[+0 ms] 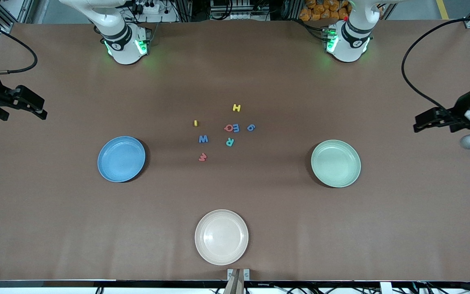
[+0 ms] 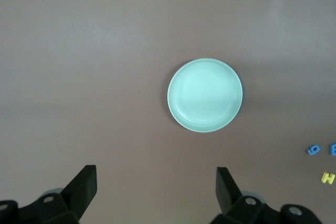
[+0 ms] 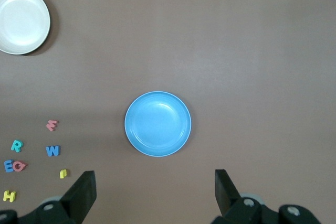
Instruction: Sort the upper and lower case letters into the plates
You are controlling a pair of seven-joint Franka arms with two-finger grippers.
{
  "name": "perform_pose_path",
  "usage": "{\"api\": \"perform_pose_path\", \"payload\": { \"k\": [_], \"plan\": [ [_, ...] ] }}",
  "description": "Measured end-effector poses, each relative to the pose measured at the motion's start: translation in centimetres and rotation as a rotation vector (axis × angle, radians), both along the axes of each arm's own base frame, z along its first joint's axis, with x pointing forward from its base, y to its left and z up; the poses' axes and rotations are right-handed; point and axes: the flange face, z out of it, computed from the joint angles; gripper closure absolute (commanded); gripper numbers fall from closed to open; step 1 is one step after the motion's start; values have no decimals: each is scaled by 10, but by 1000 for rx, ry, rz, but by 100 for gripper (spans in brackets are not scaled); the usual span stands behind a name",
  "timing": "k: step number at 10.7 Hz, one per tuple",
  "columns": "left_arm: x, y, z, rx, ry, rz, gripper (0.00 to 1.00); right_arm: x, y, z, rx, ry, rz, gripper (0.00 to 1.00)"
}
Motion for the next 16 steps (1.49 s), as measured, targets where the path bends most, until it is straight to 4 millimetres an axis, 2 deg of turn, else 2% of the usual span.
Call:
{"api": "perform_pose_path", "payload": {
  "k": [1, 2, 5, 8, 10, 11, 13, 14, 16],
  "plan": [
    [2, -20, -21, -18, 44, -29, 0, 0, 0, 0, -1, -2, 1, 0],
    [4, -48, -42, -55, 88, -39, 0, 1, -1, 0, -7, -4, 3, 0],
    [3, -160, -107, -57, 159, 13, 0, 1, -1, -1, -17, -6, 6, 0],
    [-21, -280, -169, -22, 147, 44, 0, 1, -1, -1, -18, -5, 7, 0],
    [-38, -337, -219, -27, 145, 84, 0, 2, -1, -2, -18, -5, 7, 0],
    [-47, -356, -251, -33, 146, 139, 0, 2, -1, -2, -19, -6, 7, 0],
    [-73, -380, -311, -27, 125, 213, 0, 2, 0, -2, -19, -6, 10, 0],
    [-87, -386, -331, -23, 114, 250, 0, 2, 2, -2, -18, -6, 13, 0],
    [-106, -401, -347, -25, 86, 346, 0, 2, 2, -2, -18, -7, 14, 0]
  ]
}}
